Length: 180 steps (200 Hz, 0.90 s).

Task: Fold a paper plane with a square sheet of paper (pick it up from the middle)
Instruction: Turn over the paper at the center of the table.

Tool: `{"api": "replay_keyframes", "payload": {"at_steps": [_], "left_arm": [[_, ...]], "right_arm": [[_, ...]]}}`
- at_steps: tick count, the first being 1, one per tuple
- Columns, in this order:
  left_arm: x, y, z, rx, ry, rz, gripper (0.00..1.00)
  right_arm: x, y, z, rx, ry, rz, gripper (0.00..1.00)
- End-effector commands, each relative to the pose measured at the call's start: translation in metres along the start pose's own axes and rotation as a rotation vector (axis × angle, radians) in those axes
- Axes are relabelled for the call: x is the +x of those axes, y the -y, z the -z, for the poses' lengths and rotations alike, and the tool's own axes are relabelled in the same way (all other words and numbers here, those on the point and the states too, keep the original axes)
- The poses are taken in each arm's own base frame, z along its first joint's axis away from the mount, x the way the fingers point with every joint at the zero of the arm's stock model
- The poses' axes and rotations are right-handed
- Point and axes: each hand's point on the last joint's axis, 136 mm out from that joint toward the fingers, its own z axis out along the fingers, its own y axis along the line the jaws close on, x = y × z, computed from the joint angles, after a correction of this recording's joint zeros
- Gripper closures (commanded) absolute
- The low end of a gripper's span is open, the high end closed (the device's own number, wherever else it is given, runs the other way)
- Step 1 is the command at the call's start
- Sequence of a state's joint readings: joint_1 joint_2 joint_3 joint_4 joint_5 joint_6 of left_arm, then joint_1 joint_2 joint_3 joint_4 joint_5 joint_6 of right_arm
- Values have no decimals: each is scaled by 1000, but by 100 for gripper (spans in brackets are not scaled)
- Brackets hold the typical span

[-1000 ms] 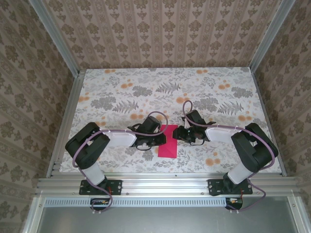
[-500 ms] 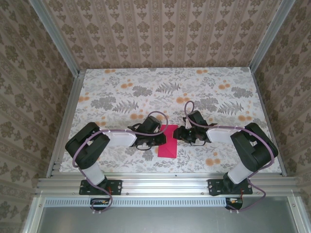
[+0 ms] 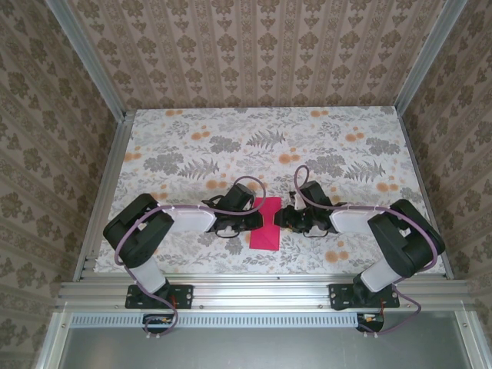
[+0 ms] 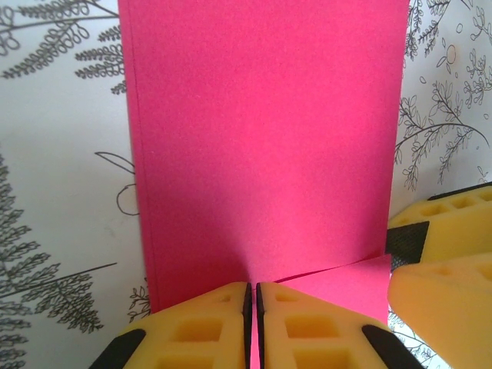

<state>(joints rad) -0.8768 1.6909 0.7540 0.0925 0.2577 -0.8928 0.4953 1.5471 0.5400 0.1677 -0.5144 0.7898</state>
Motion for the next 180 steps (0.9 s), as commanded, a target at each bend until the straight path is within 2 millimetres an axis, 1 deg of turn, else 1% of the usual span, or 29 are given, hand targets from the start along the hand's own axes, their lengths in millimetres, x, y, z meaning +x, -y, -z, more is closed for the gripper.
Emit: {"api": "replay_keyframes", "payload": {"at_steps": [1,36,87,152,165,180], "left_arm": [[0,2,4,-11,2,-17,87],[0,3,4,-9,3,-15,87],[-1,3,4,-8,7,-9,86],[-1,3,3,0,8,-4,86],[-1,4,4,1,9,-2,86],[-2,4,5,2,14,-3,86]], "right_arm": [[12,-10,0,-75,-40,-13,63],[14,-9,2,-80,-36,-16,63],[22,-17,7,-150,-35,-3,66],[21,-27,-2,-217,-36,-13,70],[23,-26,-4,-211,-40,-15,70],[24,-20,-5,-186,-38,-22,71]]}}
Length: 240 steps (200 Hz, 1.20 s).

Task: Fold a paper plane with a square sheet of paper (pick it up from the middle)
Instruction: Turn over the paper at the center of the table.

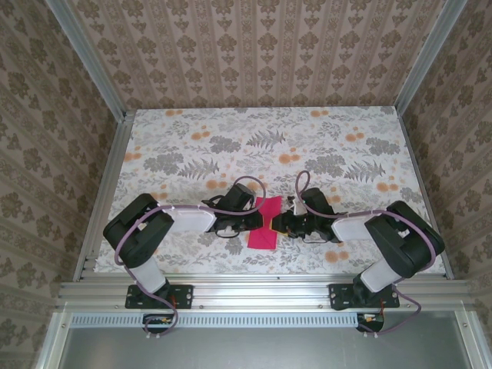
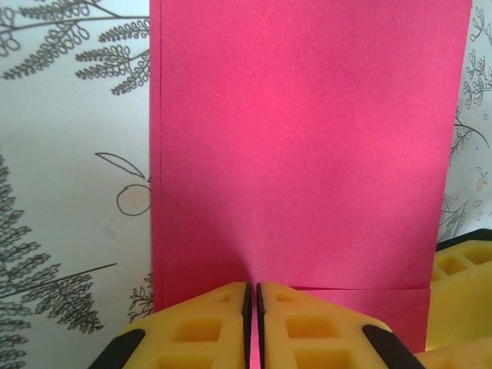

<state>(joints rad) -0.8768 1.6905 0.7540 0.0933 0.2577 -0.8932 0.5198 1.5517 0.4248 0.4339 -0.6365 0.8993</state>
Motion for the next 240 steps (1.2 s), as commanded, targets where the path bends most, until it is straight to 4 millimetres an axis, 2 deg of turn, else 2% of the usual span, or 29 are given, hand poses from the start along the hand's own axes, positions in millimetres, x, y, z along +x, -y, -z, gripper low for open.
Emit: {"api": "replay_keyframes", "payload": {"at_steps": [1,30,68,91,102,106,125,147,178,195,206,221,240], "left_arm": [[-2,4,5,0,12,-2,86],[-5,7,9,7,25,-3,86],[-9,13,14,23,42,1,85],[-17,25,27,68,89,3,83],[-21,30,37,74,117,-7,82],[-23,31,41,73,129,-10,82],[-29,34,64,62,186,-35,79],[-33,29,89,19,230,-62,78],[-27,8,121,-42,298,-60,77],[-21,-10,140,-61,352,-21,68],[-16,-23,151,-66,375,2,66],[-10,-36,167,-74,406,23,62],[-3,-52,185,-86,445,47,59]], "right_arm": [[4,1,-2,-9,-9,-8,71],[8,5,-2,7,-15,-14,76],[13,1,2,8,-19,-5,89],[11,-2,12,46,-1,17,100],[11,1,18,93,2,30,100],[9,-5,25,100,16,50,100],[3,-7,48,216,52,105,100],[-8,-16,91,380,122,194,100],[-29,-34,163,656,209,335,100],[-42,-34,202,886,225,386,100],[-50,-34,222,1057,214,435,100],[-57,-34,230,1237,154,505,100],[-58,-31,214,1368,32,547,99]]}}
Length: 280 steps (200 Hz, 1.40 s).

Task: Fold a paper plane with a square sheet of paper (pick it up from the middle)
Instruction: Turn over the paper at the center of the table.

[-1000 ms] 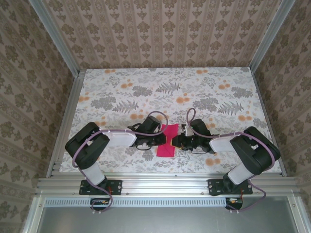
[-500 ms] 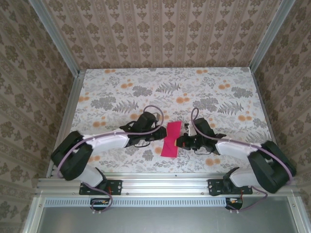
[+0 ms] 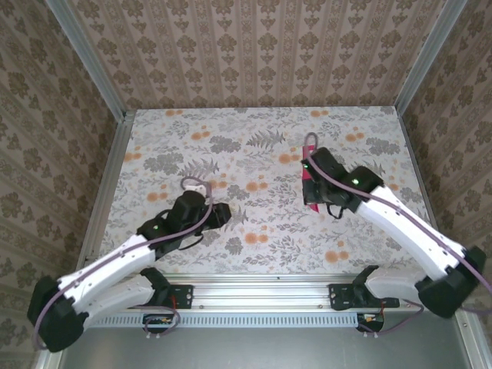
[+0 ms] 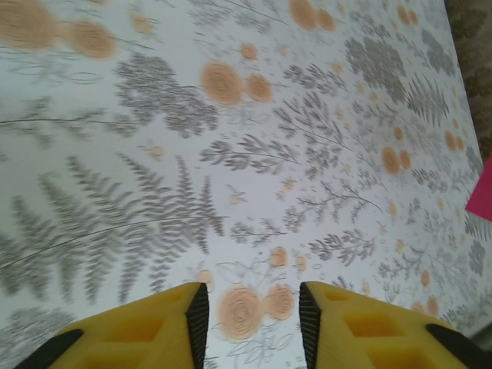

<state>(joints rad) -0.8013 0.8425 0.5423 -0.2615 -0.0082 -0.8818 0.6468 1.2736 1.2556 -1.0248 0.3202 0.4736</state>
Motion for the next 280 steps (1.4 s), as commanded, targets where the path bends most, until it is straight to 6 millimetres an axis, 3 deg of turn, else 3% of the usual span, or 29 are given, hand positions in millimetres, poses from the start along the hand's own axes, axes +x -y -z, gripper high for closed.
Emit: {"api": "replay_keyframes", "payload": {"at_steps": [1,58,111,137,158,187,213,247,280], "left_arm": [[6,-34,20,-96,21,20,59],[16,-58,54,-108,66,52,55],[35,-60,62,-58,17,74,54],[47,-59,60,-24,-28,86,52],[54,-58,60,-11,-58,93,50],[60,-55,61,4,-91,92,47],[59,-53,63,15,-84,98,44],[58,-47,57,36,-95,92,43],[54,-37,44,25,-138,61,42]], "right_arm": [[32,41,-9,378,-213,269,99],[54,-30,-72,403,-377,366,96],[80,-115,-115,264,-448,356,89],[88,-150,-127,164,-461,330,83],[91,-173,-123,27,-428,276,75],[99,-179,-110,-115,-399,211,62],[92,-176,-91,-191,-340,185,54],[78,-161,-74,-247,-240,115,49],[69,-131,-68,-257,-164,24,46]]}}
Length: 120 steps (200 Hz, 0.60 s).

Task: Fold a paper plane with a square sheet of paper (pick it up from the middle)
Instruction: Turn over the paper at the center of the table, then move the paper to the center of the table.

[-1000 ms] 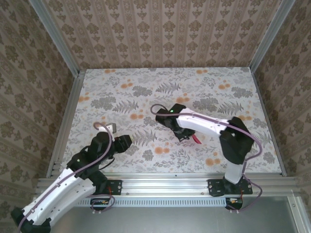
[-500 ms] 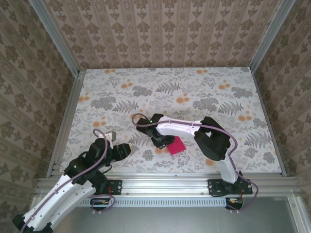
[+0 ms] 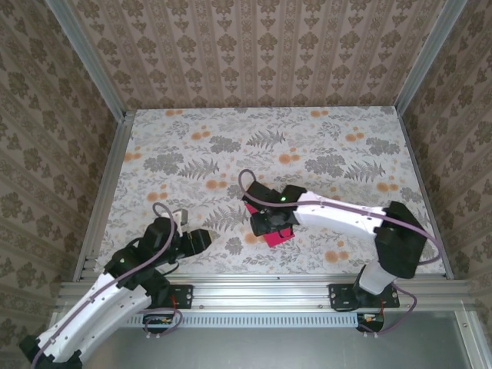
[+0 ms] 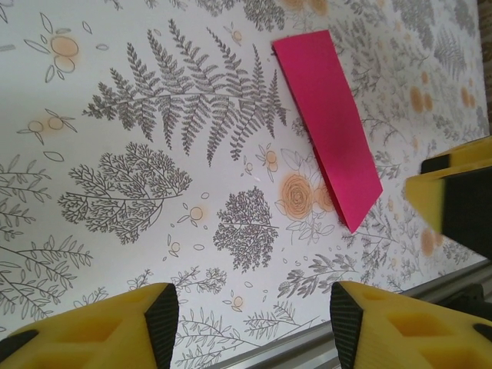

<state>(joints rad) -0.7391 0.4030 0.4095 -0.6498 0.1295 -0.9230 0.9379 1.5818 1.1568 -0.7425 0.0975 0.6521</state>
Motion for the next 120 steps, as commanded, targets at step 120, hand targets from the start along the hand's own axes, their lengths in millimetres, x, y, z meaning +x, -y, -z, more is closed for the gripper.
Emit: {"api": "replay_keyframes", "payload": {"at_steps": [120], "left_arm": [[-13,38,-24,79,-42,-36,38]], "right_arm": [[-7,93,3,-233,176,-436,46]]}}
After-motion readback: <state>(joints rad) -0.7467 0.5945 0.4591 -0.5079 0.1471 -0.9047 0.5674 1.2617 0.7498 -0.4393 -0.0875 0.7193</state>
